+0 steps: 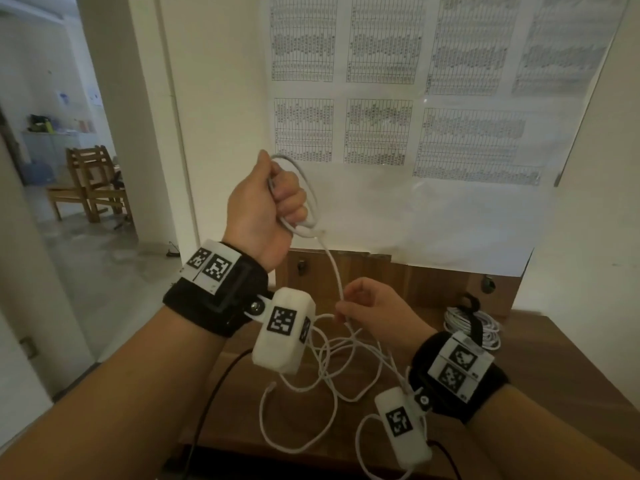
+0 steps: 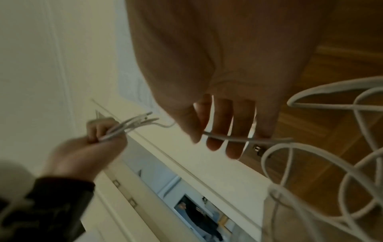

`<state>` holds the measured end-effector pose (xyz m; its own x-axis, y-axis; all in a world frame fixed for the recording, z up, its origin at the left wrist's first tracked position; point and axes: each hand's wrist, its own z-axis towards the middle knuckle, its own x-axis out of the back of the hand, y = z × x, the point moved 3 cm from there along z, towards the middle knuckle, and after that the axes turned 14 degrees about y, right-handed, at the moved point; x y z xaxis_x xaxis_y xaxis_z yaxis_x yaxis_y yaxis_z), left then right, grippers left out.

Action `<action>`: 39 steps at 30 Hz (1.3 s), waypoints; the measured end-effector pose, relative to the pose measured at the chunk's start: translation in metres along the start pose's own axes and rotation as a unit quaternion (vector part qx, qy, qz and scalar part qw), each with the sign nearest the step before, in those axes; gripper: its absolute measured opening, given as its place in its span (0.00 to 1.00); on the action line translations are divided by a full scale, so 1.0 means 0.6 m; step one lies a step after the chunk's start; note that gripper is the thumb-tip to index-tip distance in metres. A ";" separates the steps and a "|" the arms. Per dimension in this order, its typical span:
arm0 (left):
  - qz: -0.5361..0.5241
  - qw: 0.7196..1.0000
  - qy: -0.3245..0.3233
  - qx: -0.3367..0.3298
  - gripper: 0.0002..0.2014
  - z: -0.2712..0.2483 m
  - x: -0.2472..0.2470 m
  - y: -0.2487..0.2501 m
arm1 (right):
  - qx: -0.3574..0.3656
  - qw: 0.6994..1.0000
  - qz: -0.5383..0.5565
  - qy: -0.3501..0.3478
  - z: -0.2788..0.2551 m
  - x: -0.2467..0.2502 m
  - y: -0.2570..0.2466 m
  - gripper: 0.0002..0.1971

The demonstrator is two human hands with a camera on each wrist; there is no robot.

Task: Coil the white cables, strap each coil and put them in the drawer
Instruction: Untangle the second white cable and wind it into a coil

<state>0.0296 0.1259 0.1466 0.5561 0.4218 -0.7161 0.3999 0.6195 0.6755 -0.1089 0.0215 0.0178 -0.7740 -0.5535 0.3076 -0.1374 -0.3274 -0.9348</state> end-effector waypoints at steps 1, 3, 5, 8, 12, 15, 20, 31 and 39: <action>0.020 0.999 0.008 -0.028 0.21 -0.001 -0.004 0.007 | 0.009 0.999 -0.034 0.028 0.003 -0.002 0.006 0.03; 0.096 0.990 0.032 -0.098 0.19 -0.005 -0.009 0.011 | 0.042 0.993 -0.079 0.073 0.006 -0.004 0.014 0.06; 0.221 0.954 0.039 -0.201 0.15 -0.006 -0.006 0.005 | 0.081 0.988 -0.075 0.109 0.003 -0.002 0.009 0.06; 0.390 0.873 -0.042 -0.291 0.10 -0.014 0.003 -0.031 | 0.111 0.983 -0.014 0.145 -0.004 0.004 -0.019 0.05; 0.585 0.739 -0.133 -0.306 0.13 -0.027 0.013 -0.087 | 0.153 0.975 0.054 0.152 -0.018 0.018 -0.065 0.02; 0.666 0.637 -0.162 -0.351 0.15 -0.035 0.017 -0.109 | 0.154 0.976 0.093 0.124 -0.023 0.029 -0.084 0.05; 0.679 0.591 -0.182 -0.396 0.24 -0.039 0.016 -0.110 | 0.134 0.981 0.127 0.054 -0.027 0.039 -0.094 0.08; 0.679 0.621 -0.202 -0.337 0.25 -0.031 0.012 -0.101 | 0.209 0.970 -0.027 0.120 -0.007 0.069 -0.074 0.14; 0.364 0.905 -0.165 0.147 0.26 -0.041 0.013 -0.100 | 0.169 0.979 -0.002 0.112 0.003 0.077 -0.077 0.19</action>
<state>-0.0077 0.1084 0.0961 0.9182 0.3961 -0.0028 -0.0109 0.0324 0.9994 -0.1375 0.0094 0.0754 -0.8955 -0.3812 0.2295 0.0415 -0.5850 -0.8100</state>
